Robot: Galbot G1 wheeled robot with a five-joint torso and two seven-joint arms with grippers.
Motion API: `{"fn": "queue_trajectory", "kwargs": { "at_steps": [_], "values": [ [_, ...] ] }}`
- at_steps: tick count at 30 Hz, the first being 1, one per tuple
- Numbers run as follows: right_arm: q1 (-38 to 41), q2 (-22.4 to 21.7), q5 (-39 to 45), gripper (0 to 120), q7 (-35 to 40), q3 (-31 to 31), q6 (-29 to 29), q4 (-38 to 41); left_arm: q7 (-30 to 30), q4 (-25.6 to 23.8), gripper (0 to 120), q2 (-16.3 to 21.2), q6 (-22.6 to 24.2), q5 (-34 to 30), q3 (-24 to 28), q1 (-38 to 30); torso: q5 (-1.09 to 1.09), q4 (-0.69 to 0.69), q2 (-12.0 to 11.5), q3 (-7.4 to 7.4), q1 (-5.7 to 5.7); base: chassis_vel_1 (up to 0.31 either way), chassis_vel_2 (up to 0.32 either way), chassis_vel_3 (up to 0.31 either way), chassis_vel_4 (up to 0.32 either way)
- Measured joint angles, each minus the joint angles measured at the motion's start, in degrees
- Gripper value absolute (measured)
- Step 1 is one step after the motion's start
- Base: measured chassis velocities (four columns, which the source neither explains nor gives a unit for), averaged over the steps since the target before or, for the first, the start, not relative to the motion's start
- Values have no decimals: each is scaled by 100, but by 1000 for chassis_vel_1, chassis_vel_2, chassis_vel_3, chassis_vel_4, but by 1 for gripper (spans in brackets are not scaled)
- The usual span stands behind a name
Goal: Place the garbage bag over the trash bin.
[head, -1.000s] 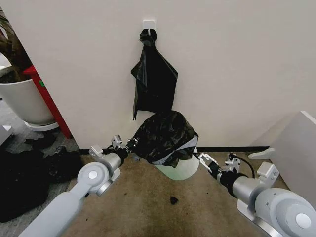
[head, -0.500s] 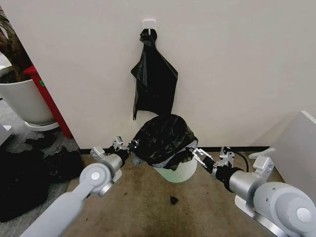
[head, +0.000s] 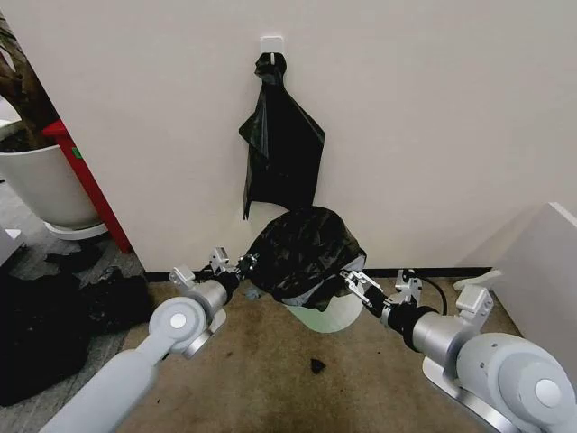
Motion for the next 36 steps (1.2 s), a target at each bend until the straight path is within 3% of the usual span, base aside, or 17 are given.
{"fn": "queue_trajectory", "kwargs": {
  "at_steps": [27, 36],
  "values": [
    [-201, 222, -343, 100, 152, -216, -313, -17, -5, -95, 4, -124, 27, -49, 9, -58, 0, 0, 0, 0, 0, 0, 0, 0, 0],
    [-292, 332, -687, 100, 117, -212, -388, -360, -27, -119, 4, -150, 52, -148, 10, -118, 0, 0, 0, 0, 0, 0, 0, 0, 0]
  ]
}}
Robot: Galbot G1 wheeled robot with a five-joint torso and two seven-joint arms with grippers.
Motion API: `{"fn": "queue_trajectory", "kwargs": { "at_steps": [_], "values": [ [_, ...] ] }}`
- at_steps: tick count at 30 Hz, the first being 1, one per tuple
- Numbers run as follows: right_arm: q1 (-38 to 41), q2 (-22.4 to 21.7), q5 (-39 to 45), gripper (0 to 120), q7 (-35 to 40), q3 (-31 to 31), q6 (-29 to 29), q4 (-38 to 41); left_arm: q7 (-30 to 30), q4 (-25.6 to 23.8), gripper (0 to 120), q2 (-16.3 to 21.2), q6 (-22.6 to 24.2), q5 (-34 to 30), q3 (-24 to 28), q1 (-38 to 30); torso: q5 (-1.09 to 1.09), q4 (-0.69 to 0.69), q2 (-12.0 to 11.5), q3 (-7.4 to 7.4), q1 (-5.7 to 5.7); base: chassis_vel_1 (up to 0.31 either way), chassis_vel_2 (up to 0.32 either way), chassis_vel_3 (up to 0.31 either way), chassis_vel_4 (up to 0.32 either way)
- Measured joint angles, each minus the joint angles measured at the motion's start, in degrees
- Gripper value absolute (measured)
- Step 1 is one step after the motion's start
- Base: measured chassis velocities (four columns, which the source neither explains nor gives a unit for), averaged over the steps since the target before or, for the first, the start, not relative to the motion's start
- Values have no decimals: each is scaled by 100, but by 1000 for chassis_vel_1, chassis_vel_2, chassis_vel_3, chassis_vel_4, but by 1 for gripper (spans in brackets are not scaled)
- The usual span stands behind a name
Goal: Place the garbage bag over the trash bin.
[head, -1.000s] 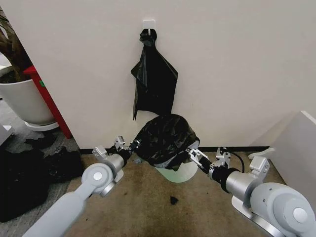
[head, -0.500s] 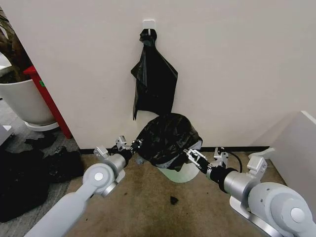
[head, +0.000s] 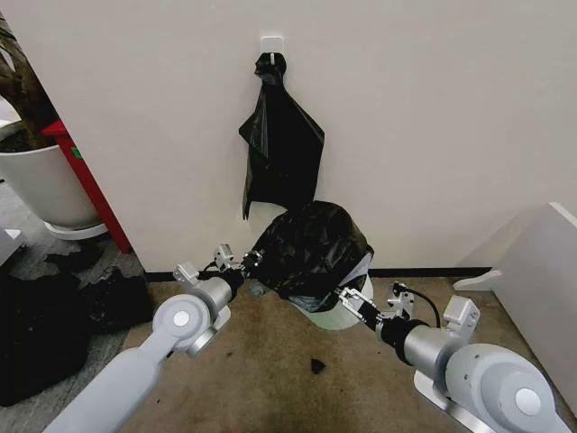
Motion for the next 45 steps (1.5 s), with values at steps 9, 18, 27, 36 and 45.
{"fn": "queue_trajectory", "kwargs": {
  "at_steps": [9, 18, 27, 36, 45],
  "values": [
    [-281, 170, -554, 100, -341, 96, -211, -549, -21, -36, 4, 27, 10, -155, -75, -23, 0, 0, 0, 0, 0, 0, 0, 0, 0],
    [-606, 237, -1273, 100, -1525, 328, -321, -1114, -100, -48, 4, 37, 25, -309, -148, -42, 1, 0, 0, 0, 0, 0, 0, 0, 0],
    [-1011, 190, -1987, 100, -2436, 424, -127, -887, -139, -38, 4, 85, 86, -257, -169, -112, 1, -1, 0, 0, 0, 0, 0, 0, 0],
    [-1369, 146, -1758, 100, -1962, 392, -118, 119, 59, 85, 4, 149, 166, 182, -85, -102, 0, 0, 0, 0, 0, 0, 0, 0, 0],
    [-1707, -73, -1470, 100, -2172, 1020, -57, 354, 939, 315, 4, 341, 249, 1179, -46, -22, 1, -2, 0, 0, 0, 0, 0, 0, 0]
  ]
}}
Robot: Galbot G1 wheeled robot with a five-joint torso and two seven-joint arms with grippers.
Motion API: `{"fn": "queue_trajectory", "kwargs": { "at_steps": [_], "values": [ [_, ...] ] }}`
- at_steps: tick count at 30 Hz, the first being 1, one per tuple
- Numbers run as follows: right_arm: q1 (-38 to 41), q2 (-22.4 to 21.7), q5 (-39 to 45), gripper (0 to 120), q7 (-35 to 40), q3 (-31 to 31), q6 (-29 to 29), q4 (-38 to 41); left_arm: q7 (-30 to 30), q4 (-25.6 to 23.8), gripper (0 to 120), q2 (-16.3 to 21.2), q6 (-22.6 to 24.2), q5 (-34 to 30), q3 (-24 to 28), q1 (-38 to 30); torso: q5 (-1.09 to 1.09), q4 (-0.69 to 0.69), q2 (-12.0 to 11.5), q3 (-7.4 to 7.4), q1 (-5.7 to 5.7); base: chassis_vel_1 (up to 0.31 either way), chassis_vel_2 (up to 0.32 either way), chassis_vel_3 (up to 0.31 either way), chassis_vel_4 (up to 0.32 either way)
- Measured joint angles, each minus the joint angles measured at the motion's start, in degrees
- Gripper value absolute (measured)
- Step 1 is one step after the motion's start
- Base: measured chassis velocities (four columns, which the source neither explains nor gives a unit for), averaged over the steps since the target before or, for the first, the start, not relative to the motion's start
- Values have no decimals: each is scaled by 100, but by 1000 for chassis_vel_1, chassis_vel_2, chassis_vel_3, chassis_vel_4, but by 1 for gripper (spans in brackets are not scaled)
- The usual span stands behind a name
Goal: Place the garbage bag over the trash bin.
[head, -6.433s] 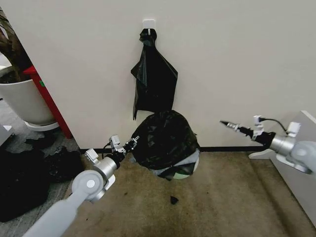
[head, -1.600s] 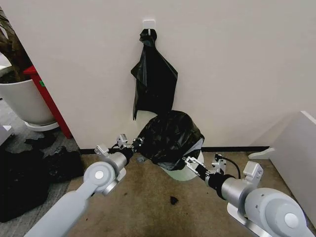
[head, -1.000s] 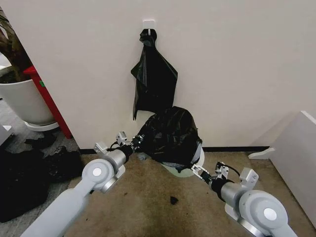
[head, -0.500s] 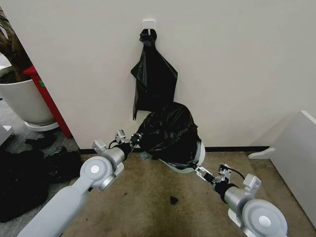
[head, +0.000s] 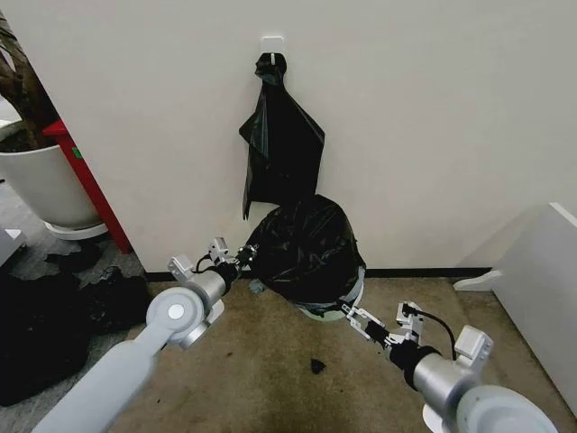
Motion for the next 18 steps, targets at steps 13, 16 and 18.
{"fn": "queue_trajectory", "kwargs": {
  "at_steps": [13, 16, 18],
  "values": [
    [1771, -2212, 514, 100, -5094, 1163, -793, -2658, 2618, 472, 4, 673, -1842, 4959, 254, 471, 2, 2, 0, 1, 0, 0, 0, 0, 0],
    [2167, -2446, 272, 100, -5528, 759, -820, -2994, 2739, 500, 4, 792, -2241, 5572, 341, 475, -1, 4, 0, 1, 0, 0, 0, 0, 0],
    [2445, -2672, -59, 100, -6021, 387, -818, -3285, 2869, 497, 4, 935, -2648, 6054, 431, 473, -1, 4, 0, 1, 0, 0, 0, 0, 0]
  ]
}}
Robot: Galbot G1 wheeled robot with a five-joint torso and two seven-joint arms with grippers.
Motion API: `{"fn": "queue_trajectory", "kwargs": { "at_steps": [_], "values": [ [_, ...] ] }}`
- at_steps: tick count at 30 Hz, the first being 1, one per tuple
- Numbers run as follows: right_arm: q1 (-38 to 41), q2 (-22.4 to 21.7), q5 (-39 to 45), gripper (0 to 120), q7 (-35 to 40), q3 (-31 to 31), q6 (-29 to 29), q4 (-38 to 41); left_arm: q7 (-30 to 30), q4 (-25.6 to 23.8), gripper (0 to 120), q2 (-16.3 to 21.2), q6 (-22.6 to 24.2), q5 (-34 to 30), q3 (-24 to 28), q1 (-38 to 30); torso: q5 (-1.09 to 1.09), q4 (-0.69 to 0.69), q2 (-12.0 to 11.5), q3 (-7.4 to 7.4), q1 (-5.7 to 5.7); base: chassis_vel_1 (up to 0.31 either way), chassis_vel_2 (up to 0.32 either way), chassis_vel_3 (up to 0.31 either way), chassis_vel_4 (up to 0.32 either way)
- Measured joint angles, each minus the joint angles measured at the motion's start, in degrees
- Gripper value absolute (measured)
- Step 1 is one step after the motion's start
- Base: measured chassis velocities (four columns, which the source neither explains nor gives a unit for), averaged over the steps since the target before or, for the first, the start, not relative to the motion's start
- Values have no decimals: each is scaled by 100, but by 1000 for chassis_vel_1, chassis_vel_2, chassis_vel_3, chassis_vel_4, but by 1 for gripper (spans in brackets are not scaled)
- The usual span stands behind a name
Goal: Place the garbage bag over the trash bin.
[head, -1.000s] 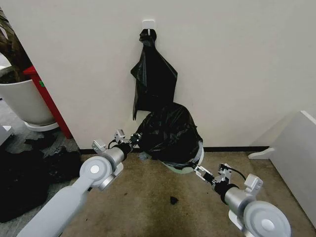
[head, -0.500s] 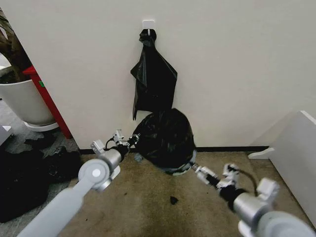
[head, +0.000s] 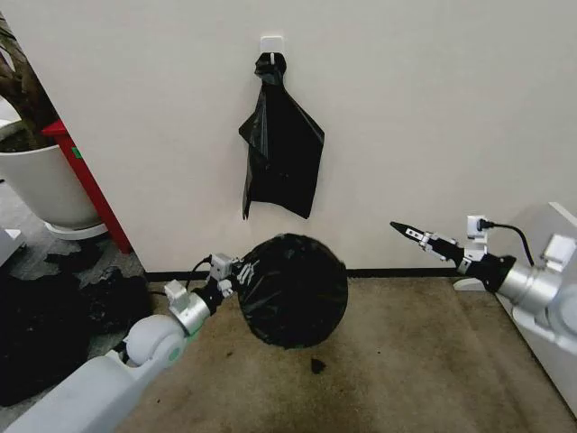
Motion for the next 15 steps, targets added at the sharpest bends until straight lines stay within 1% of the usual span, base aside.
{"fn": "queue_trajectory", "kwargs": {
  "at_steps": [3, 4, 6, 7, 8, 11, 12, 13, 15],
  "values": [
    [132, -130, -533, 100, -740, -331, 7, -253, 146, -9, 4, 120, -425, 508, 48, -7, -1, -3, 0, 0, 0, 0, 0, 0, 0],
    [132, -130, -533, 100, -740, -331, 7, -253, 146, -9, 4, 120, -425, 508, 48, -7, -1, -3, 0, 0, 0, 0, 0, 0, 0],
    [279, -82, -1072, 100, -1184, -583, 15, -479, 192, -33, 4, 194, -708, 856, 95, -48, 0, -4, 0, -1, 0, 0, 0, 0, 0],
    [328, -63, -1169, 100, -1251, -641, 15, -532, 199, -42, 4, 213, -761, 924, 113, -65, 0, -5, 0, -1, 0, 0, 0, 0, 0],
    [587, 37, -1557, 100, -1474, -917, 4, -748, 218, -105, 4, 283, -859, 1060, 174, -126, 0, -4, 0, -1, 0, 0, 0, 0, 0],
    [851, 140, -1838, 100, -1573, -1217, -3, -926, 226, -200, 4, 336, -884, 1076, 235, -185, 2, -3, 0, -1, 0, 0, 0, 0, 0],
    [851, 140, -1838, 100, -1573, -1217, -3, -926, 226, -200, 4, 336, -884, 1076, 235, -185, 2, -3, 0, -1, 0, 0, 0, 0, 0],
    [1102, 244, -1980, 100, -1577, -1544, -9, -1064, 225, -312, 4, 377, -868, 1012, 292, -222, 1, -2, 0, -1, 0, 0, 0, 0, 0],
    [1371, 365, -2065, 100, -1526, -1891, -33, -1160, 215, -463, 4, 415, -789, 909, 350, -256, 2, -2, 0, -1, 0, 0, 0, 0, 0]
  ]
}}
